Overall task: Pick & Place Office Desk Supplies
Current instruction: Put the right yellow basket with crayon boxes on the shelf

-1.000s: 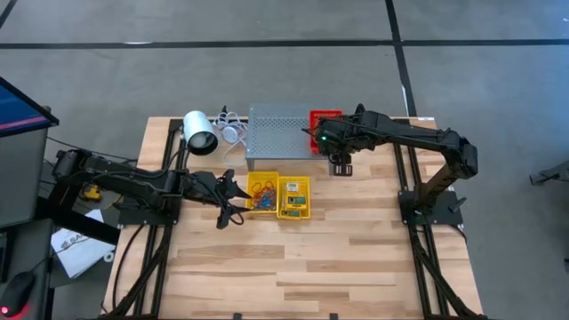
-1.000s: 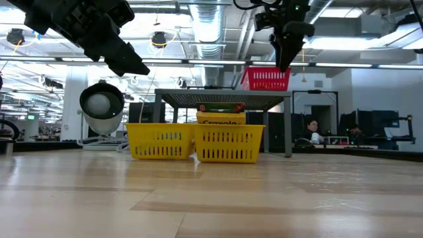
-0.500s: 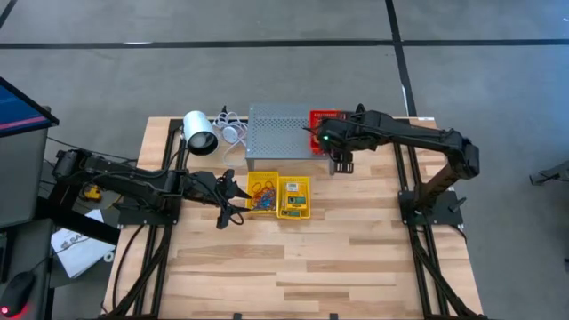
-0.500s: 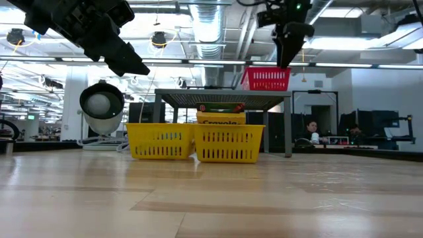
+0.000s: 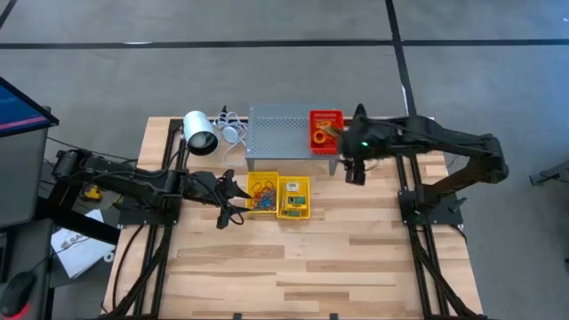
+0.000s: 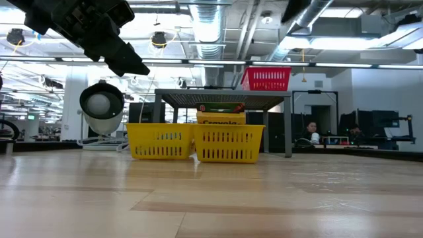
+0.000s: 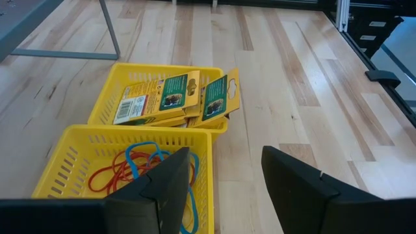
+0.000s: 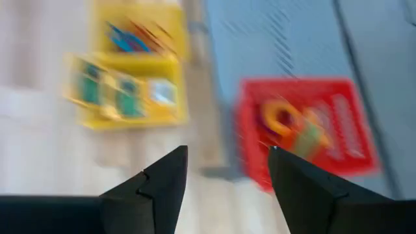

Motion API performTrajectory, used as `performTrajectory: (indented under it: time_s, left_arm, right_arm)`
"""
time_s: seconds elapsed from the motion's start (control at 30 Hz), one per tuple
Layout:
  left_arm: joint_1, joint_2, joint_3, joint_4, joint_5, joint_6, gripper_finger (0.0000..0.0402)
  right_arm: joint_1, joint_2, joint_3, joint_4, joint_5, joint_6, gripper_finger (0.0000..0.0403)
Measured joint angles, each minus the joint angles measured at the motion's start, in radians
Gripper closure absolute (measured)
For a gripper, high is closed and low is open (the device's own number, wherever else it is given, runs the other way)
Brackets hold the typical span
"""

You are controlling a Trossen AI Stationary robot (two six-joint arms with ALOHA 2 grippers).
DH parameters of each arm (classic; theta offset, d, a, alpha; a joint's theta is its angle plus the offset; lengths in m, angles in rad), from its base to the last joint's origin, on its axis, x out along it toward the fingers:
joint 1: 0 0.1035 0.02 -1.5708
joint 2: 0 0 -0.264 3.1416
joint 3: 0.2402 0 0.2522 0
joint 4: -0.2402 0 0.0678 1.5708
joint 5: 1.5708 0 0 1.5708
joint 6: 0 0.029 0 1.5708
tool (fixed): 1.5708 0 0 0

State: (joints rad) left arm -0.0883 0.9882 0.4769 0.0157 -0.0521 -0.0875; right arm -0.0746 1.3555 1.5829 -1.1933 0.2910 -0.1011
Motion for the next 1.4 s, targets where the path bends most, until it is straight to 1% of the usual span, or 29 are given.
performTrajectory:
  time_s: [0.1,0.3,0.43,0.57,0.67,0.77,0.83,0.97,1.07,1.13,1.2,1.4]
  left_arm:
    - [-0.003,0.0,0.0,0.0,0.001,0.0,0.0215]
    - [-0.039,0.028,0.0,0.0,0.006,0.003,0.0215]
    - [-0.065,0.092,0.029,-0.008,0.006,0.007,0.0215]
    - [-0.083,0.169,0.104,-0.093,-0.001,0.036,0.0215]
    - [-0.083,0.212,0.148,-0.152,-0.002,0.038,0.0215]
    - [-0.083,0.221,0.151,-0.176,-0.003,0.036,0.0215]
    - [-0.083,0.218,0.149,-0.179,-0.003,0.027,0.0215]
    - [-0.093,0.192,0.149,-0.203,-0.003,0.008,0.0215]
    - [-0.097,0.176,0.149,-0.215,-0.003,0.0,0.0215]
    - [-0.098,0.168,0.149,-0.21,-0.003,-0.005,0.0215]
    - [-0.098,0.161,0.149,-0.218,-0.003,-0.025,0.0215]
    - [-0.098,0.156,0.149,-0.218,-0.003,-0.049,0.0215]
  right_arm:
    - [0.081,-0.032,0.0,0.055,-0.059,0.057,0.0194]
    - [0.276,-0.031,0.0,0.146,-0.051,0.102,0.0194]
    - [0.38,-0.001,0.0,0.234,-0.02,0.098,0.0194]
    - [0.451,0.03,0.0,0.274,0.018,0.095,0.0194]
    - [0.498,0.049,0.0,0.275,0.083,0.113,0.0194]
    - [0.538,0.058,-0.01,0.283,0.149,0.136,0.0196]
    - [0.56,0.044,-0.066,0.348,0.188,0.14,0.0197]
    - [0.578,-0.022,-0.273,0.543,0.235,0.169,0.0198]
    - [0.556,-0.039,-0.431,0.706,0.241,0.192,0.0198]
    - [0.543,-0.035,-0.501,0.79,0.235,0.196,0.0198]
    - [0.536,-0.02,-0.524,0.831,0.233,0.206,0.0198]
    - [0.539,0.071,-0.496,0.788,0.23,0.213,0.0198]
